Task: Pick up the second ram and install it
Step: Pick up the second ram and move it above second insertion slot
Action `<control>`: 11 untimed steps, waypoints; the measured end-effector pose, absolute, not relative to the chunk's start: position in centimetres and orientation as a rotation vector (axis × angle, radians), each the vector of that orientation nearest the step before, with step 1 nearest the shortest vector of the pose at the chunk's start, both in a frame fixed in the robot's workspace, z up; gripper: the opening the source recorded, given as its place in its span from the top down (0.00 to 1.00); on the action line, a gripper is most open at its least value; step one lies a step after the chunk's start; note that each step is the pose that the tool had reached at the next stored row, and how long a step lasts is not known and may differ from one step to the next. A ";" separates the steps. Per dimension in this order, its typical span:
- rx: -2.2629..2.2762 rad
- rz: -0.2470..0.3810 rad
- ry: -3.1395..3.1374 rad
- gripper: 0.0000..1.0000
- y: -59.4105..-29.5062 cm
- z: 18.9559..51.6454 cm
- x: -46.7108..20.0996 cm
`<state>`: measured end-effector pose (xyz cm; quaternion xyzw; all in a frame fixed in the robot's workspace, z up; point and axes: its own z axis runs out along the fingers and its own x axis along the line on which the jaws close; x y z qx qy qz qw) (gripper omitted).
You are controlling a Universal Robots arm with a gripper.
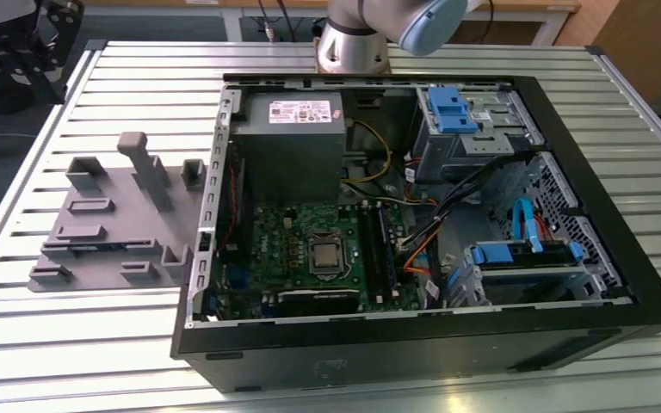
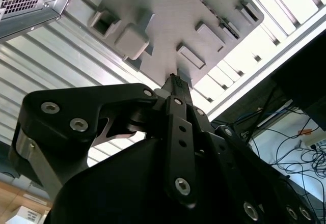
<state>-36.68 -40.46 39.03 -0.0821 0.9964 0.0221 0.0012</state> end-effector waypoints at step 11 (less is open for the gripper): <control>-0.288 0.069 3.126 0.89 -40.5 39.0 -36.7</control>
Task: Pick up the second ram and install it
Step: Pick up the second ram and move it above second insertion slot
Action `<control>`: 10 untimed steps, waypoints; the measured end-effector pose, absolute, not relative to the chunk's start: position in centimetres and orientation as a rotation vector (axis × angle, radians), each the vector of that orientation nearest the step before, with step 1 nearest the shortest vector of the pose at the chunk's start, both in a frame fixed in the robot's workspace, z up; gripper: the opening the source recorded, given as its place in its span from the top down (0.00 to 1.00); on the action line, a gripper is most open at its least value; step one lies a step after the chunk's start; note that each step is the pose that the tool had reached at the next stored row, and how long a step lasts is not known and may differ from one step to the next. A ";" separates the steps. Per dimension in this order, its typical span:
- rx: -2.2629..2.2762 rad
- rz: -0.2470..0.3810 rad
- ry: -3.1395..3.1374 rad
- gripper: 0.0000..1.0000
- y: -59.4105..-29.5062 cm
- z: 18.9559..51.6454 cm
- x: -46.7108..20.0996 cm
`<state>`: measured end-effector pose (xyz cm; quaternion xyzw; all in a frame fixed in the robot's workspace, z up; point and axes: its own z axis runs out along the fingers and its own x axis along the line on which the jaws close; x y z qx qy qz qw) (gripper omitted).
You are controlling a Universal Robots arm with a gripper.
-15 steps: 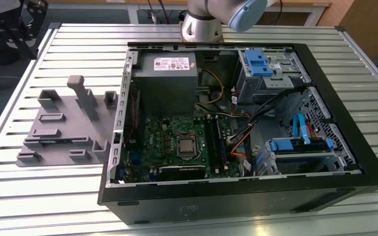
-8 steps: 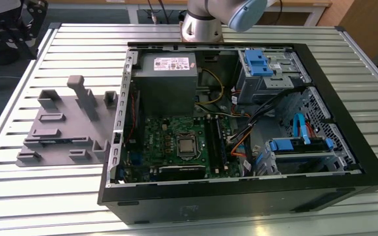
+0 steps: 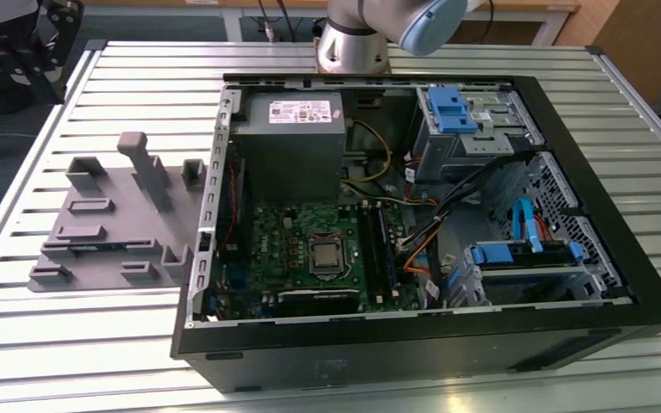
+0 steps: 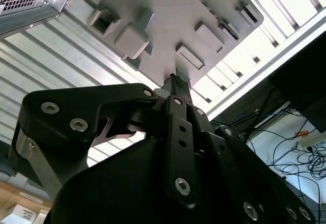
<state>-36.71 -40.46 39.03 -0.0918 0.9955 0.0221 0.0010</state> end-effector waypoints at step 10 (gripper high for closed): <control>-0.316 0.069 3.123 0.89 -40.5 39.0 -36.7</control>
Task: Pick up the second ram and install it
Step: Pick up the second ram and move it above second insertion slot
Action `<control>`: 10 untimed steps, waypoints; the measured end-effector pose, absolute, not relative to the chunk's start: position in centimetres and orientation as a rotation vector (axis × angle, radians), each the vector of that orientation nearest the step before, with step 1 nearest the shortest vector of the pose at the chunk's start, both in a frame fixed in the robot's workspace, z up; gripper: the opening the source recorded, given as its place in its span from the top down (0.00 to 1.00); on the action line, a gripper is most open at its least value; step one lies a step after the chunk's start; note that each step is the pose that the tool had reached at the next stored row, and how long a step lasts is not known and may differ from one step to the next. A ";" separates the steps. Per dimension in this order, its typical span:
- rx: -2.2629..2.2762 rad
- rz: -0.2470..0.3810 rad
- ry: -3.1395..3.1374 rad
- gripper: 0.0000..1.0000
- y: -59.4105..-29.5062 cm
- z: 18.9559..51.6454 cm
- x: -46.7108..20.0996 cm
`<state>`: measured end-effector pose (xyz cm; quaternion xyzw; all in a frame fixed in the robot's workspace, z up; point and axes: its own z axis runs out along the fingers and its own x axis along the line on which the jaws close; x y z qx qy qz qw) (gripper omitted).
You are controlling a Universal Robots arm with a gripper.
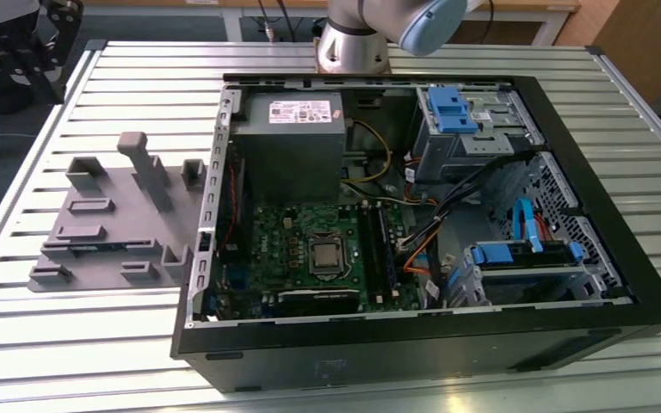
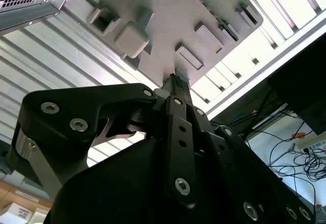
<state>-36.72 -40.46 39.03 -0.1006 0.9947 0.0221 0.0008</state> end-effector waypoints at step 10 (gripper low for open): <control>-0.345 0.069 3.121 0.89 -40.5 39.0 -36.7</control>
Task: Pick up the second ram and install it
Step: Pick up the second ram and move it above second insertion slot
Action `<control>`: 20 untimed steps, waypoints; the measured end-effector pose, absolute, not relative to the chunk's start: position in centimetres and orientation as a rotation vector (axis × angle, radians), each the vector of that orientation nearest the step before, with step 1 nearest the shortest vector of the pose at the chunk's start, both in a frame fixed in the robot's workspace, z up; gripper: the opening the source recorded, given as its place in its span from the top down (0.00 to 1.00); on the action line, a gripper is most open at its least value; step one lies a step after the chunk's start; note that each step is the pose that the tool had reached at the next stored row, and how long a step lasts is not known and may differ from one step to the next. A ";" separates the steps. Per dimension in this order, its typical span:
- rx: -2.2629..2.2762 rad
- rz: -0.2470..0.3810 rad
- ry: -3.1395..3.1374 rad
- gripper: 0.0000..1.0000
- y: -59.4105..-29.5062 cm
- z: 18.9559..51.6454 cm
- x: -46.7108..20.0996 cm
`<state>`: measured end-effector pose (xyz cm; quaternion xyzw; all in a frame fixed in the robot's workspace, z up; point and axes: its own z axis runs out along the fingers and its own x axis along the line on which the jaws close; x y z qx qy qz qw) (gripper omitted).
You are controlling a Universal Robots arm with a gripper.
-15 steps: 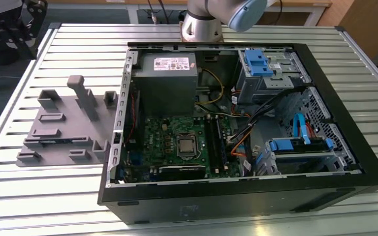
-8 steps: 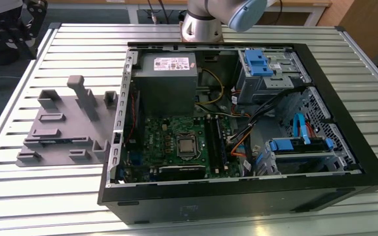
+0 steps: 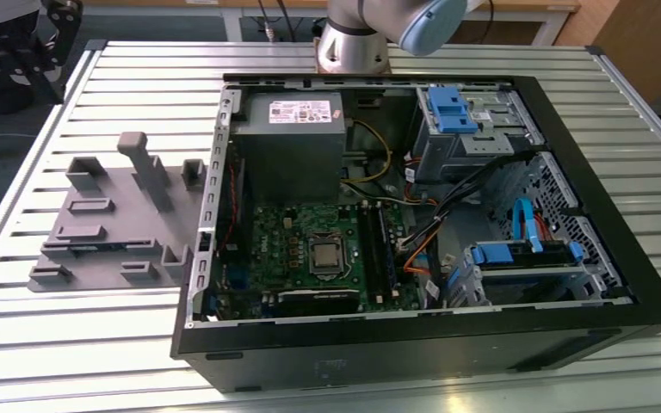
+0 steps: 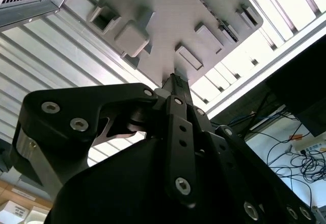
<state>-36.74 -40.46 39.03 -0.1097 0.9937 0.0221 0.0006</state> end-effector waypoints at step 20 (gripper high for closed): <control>-0.397 0.069 3.115 0.89 -40.5 39.0 -36.8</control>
